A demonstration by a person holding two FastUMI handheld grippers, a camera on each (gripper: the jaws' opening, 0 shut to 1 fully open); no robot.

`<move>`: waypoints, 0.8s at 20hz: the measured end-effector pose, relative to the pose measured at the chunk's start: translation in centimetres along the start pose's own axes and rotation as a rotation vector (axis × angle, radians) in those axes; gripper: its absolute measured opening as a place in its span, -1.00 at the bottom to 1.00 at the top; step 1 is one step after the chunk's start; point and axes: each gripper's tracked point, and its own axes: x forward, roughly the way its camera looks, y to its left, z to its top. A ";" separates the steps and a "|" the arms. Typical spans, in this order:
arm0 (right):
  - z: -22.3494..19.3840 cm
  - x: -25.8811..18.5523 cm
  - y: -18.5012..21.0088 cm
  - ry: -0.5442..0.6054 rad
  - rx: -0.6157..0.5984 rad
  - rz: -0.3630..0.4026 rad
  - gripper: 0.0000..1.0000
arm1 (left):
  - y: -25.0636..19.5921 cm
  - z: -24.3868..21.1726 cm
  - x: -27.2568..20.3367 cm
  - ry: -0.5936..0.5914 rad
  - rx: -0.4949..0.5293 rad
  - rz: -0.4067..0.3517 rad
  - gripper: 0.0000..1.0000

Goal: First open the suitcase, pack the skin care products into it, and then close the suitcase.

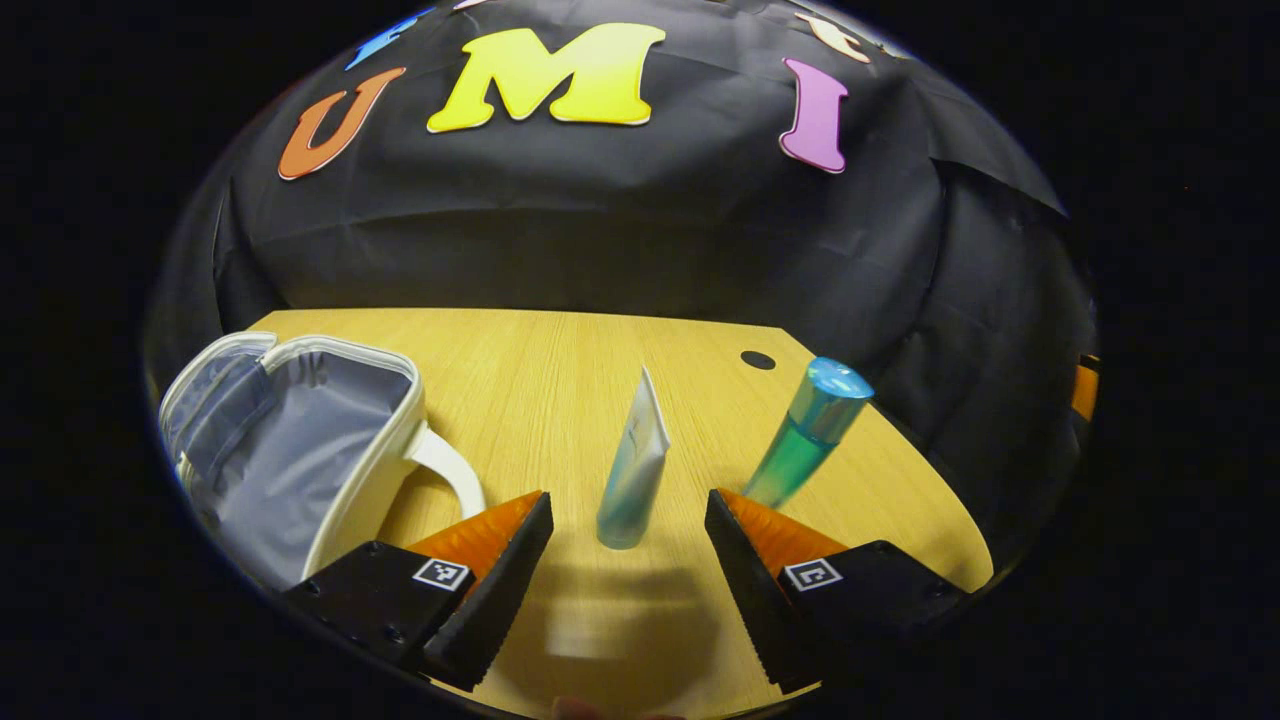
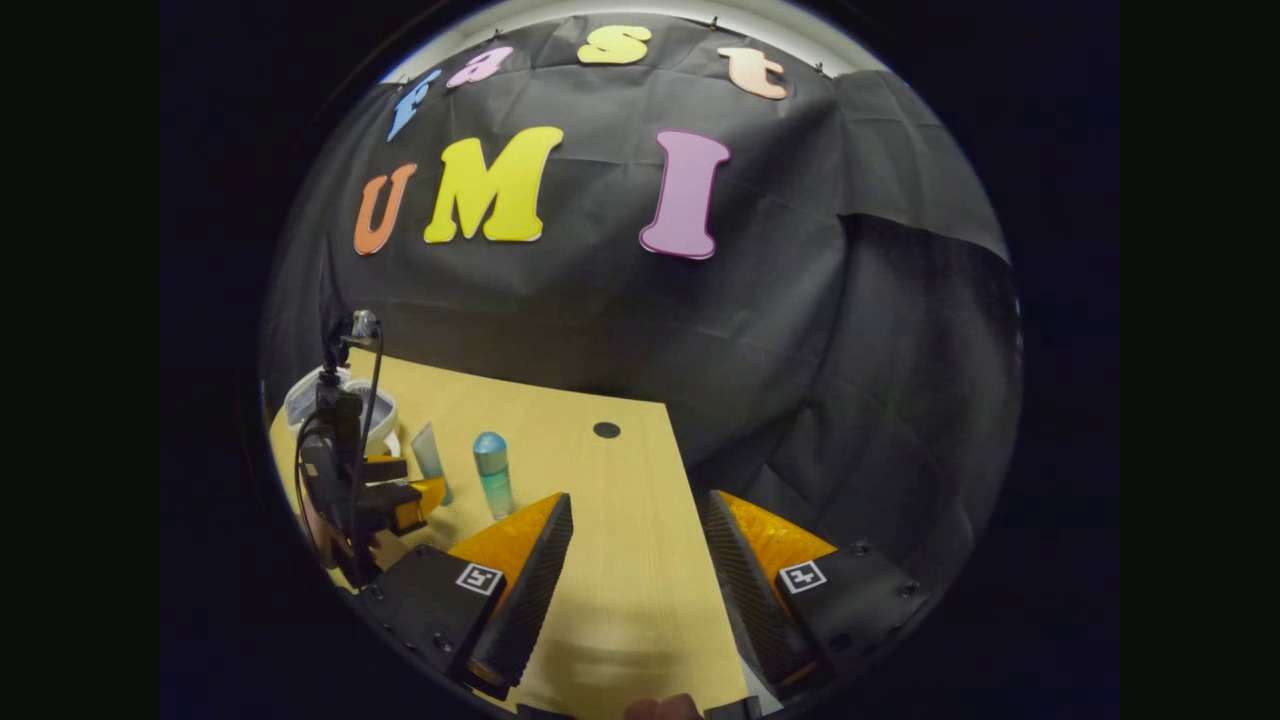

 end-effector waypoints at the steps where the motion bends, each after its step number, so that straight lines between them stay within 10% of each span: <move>1: -0.4 0.4 -0.3 0.015 0.002 -0.001 0.63 | 0.6 0.1 0.5 0.005 0.000 0.008 0.94; 16: 2.1 2.6 2.2 -0.015 -0.042 0.094 0.63 | 1.7 -0.1 1.8 0.021 -0.003 0.026 -0.24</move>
